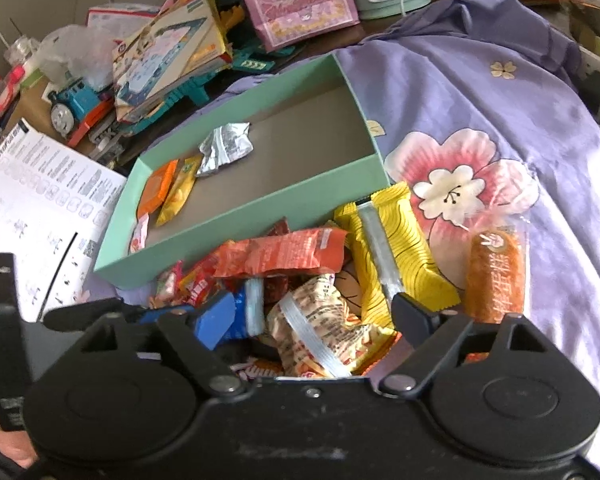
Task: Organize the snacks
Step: 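Reach back to the pile and grasp the blue wafer bar with left tool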
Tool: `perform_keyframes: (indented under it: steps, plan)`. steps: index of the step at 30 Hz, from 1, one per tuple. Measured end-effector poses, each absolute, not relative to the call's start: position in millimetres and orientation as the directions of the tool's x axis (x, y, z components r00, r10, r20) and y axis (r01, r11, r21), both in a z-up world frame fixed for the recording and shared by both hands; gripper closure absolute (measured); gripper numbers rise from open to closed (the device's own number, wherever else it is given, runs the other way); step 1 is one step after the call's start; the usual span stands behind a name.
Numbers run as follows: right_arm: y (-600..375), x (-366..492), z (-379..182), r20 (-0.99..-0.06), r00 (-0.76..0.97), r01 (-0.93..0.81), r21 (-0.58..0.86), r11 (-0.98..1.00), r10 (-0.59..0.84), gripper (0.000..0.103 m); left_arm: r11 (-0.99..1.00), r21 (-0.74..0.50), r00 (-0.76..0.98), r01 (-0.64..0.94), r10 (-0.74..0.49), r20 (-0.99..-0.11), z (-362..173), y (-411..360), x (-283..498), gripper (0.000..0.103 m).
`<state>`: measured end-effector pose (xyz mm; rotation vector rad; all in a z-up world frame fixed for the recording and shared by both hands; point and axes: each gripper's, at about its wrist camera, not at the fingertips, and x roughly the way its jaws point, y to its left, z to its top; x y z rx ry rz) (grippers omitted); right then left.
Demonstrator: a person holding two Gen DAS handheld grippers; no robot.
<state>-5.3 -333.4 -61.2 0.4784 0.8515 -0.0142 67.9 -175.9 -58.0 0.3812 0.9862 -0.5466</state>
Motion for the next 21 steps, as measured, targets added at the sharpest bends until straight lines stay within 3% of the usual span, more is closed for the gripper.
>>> perform_keyframes:
  steps: [3,9,11,15,19,21]
  plan:
    - [-327.6,0.7,-69.2,-0.734,0.651,0.188,0.4,0.897,0.191,0.025,0.809,0.038,0.418,0.586,-0.262,-0.87,-54.8,-171.2,66.3,0.06]
    - [-314.0,-0.8,-82.5,-0.757,0.623,0.16,0.368,0.916,0.196,0.028,0.872,-0.033,0.391,0.489,-0.252,-0.885,-54.3,-139.8,69.7,0.059]
    - [-308.3,-1.4,-87.3,-0.77,0.611,0.151,0.342,0.927,0.185,0.028,0.881,-0.041,0.39,0.472,-0.25,-0.886,-55.2,-133.8,72.2,0.057]
    - [-303.7,-0.4,-93.4,-0.778,0.604,0.162,0.329,0.93,0.17,0.044,0.882,-0.014,0.399,0.472,-0.228,-0.888,-57.7,-136.1,75.2,0.051]
    - [-303.8,-2.2,-93.3,-0.773,0.611,0.179,0.346,0.921,0.171,0.052,0.88,0.007,0.404,0.475,-0.211,-0.89,-61.2,-141.8,76.6,0.047]
    - [-307.2,-4.8,-92.9,-0.771,0.612,0.193,0.359,0.913,0.174,0.052,0.883,-0.001,0.402,0.469,-0.214,-0.89,-58.9,-139.7,74.8,0.042]
